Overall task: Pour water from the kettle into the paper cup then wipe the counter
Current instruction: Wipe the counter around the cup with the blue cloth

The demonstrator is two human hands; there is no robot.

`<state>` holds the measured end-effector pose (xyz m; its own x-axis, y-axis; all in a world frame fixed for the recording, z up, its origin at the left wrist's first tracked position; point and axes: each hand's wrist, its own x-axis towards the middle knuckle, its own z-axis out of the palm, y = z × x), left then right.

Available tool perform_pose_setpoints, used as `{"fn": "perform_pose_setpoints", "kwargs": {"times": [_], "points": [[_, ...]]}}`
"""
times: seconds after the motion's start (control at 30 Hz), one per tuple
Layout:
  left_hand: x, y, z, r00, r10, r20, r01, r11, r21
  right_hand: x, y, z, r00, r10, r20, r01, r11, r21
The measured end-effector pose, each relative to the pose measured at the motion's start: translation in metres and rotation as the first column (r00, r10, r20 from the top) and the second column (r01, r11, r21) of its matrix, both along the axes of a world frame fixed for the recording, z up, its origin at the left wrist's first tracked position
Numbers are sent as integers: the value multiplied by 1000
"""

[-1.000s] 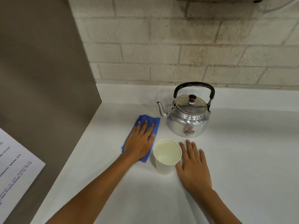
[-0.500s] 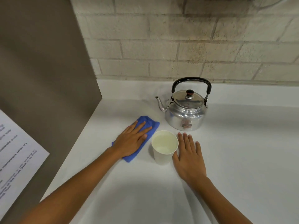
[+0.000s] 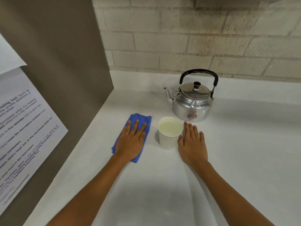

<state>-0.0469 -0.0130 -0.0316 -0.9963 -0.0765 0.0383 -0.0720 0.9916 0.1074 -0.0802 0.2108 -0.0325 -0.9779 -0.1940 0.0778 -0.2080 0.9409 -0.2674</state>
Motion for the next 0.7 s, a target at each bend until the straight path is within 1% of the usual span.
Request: {"fn": "perform_pose_setpoints", "kwargs": {"times": [0.1,0.17,0.23,0.27,0.33,0.37,0.4,0.47,0.53,0.57,0.6,0.63,0.67,0.7], "points": [[44,30,-13,999,-8,-34,9,1000,22,-1,1,-1,1000,-5,-28,5,1000,-3],[54,30,-9,999,-32,-33,34,997,72,1,0,-1,1000,-8,-27,7,1000,-4],[54,18,1,1000,6,-16,-4,991,134,1,1,-2,999,-2,-34,1,1000,-5],[55,9,5,999,53,0,-53,992,116,1,2,-1,1000,3,-28,-3,1000,-8],[61,-1,8,989,139,55,-137,990,-33,2,2,0,1000,6,-13,-6,1000,-17],[68,4,8,984,158,89,-148,983,-106,3,1,0,1000,6,-9,-6,1000,-20],[78,18,8,981,166,104,-153,981,-122,4,1,0,1000,5,-5,-5,1000,-21],[99,59,8,989,141,36,-138,987,-78,3,1,0,1000,4,-7,-4,1000,-17],[112,95,11,997,69,-42,-69,998,-6,2,1,0,1000,7,-8,-7,1000,-13],[116,104,15,997,52,-58,-50,998,26,1,2,0,1000,10,-6,-10,1000,-12],[118,104,17,998,37,-51,-36,999,28,1,2,0,1000,9,-2,-9,1000,-14],[118,97,14,997,22,-74,-21,1000,7,1,2,0,1000,6,1,-6,1000,-18],[118,85,9,999,18,-48,-18,1000,-1,2,2,0,1000,4,0,-4,1000,-20],[120,71,7,999,41,12,-41,999,6,3,2,0,1000,3,-5,-4,1000,-19]]}}
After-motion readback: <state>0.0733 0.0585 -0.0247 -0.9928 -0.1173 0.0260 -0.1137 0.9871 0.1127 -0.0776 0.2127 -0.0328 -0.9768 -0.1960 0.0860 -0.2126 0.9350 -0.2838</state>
